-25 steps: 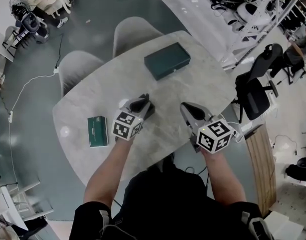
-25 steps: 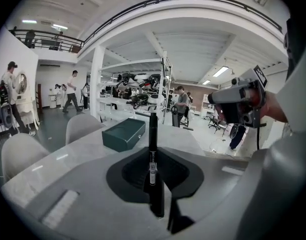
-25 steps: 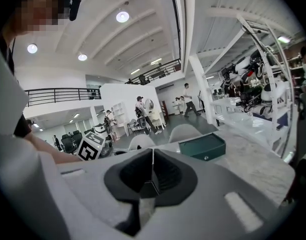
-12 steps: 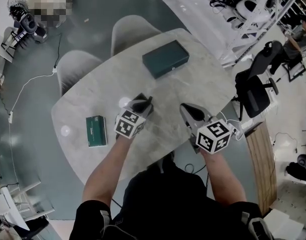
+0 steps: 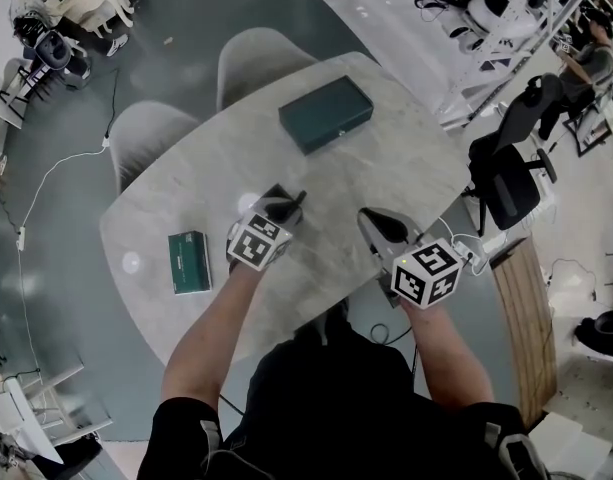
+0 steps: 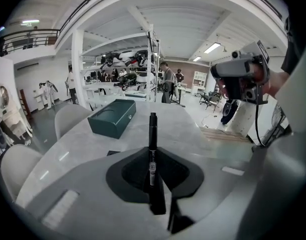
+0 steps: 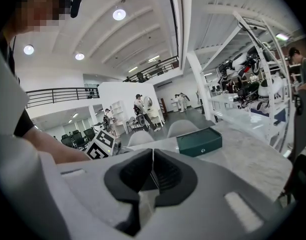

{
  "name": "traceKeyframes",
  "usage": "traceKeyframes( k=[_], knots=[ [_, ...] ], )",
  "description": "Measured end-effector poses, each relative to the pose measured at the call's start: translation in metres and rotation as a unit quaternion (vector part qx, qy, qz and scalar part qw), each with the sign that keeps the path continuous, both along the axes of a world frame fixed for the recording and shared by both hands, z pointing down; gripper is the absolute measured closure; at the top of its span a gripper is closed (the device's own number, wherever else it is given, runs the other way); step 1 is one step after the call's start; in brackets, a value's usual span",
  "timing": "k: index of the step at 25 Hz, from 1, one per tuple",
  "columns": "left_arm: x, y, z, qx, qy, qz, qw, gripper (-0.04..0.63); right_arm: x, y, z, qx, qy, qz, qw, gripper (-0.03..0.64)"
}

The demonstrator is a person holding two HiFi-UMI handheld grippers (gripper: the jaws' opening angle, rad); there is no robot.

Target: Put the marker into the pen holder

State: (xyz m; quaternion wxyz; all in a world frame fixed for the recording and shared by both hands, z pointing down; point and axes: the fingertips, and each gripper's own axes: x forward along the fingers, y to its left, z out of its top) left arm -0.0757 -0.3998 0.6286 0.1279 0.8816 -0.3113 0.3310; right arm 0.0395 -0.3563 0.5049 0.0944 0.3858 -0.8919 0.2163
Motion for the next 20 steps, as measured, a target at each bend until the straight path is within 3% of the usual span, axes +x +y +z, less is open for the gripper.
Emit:
traceKeyframes(
  k=[20],
  knots=[
    [-0.0019,-0.0002,0.0064,-0.023,-0.038,0.032,0.9985,0.543,-0.0028,-0.0016,0.0033,-0.007,-0.002,-0.011,1.000,0.606]
  ],
)
